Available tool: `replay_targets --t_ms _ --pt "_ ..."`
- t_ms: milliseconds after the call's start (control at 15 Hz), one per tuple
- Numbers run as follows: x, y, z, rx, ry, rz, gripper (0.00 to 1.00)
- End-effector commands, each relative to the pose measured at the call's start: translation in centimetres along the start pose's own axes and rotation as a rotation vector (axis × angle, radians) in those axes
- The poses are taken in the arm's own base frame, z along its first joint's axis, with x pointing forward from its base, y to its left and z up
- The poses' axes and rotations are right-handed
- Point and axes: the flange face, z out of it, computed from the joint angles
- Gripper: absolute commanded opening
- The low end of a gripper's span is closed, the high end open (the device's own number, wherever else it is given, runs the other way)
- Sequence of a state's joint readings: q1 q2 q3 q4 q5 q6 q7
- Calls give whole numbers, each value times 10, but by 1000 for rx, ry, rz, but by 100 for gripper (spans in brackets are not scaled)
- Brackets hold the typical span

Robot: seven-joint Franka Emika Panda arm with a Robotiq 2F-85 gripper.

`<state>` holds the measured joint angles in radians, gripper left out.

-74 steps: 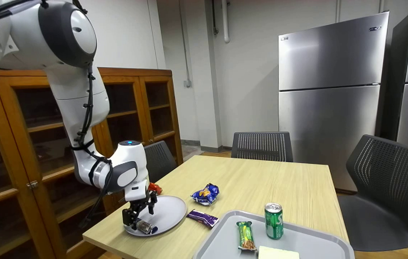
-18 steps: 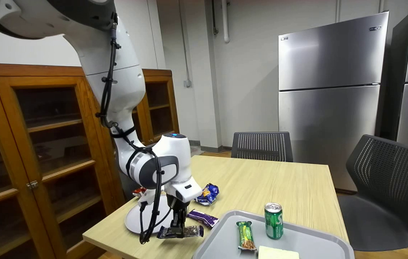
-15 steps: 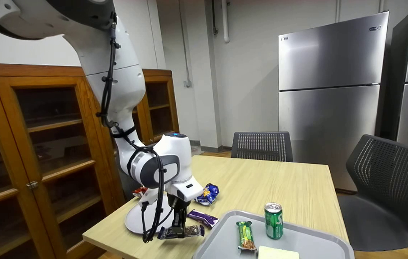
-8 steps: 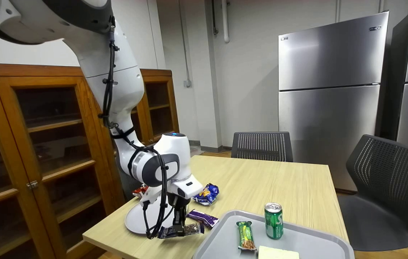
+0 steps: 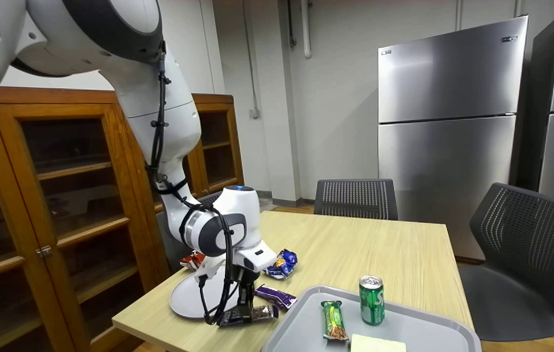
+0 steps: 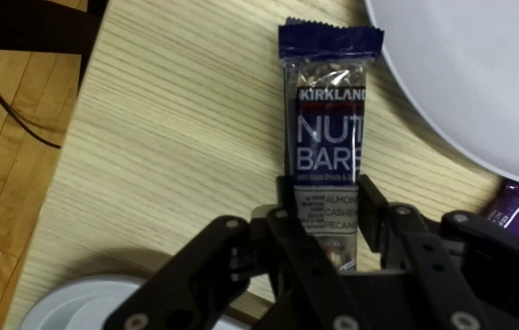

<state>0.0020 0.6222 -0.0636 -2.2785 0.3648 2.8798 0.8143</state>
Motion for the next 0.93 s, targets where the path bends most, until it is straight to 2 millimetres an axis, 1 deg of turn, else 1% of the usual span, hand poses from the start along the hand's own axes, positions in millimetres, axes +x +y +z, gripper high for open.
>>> replay_targets --t_ms 0,67,267,533,800,867 --pt "-2 -10 -4 9 -20 7 70" --pt "-3 -11 -5 21 -21 28 78" --pt "-6 -15 -11 47 -41 127 99" --pt "-9 -17 -17 75 -68 220 100" --pt "-8 -16 -26 82 -66 278 100" --pt "-6 -17 -13 75 -47 229 100"
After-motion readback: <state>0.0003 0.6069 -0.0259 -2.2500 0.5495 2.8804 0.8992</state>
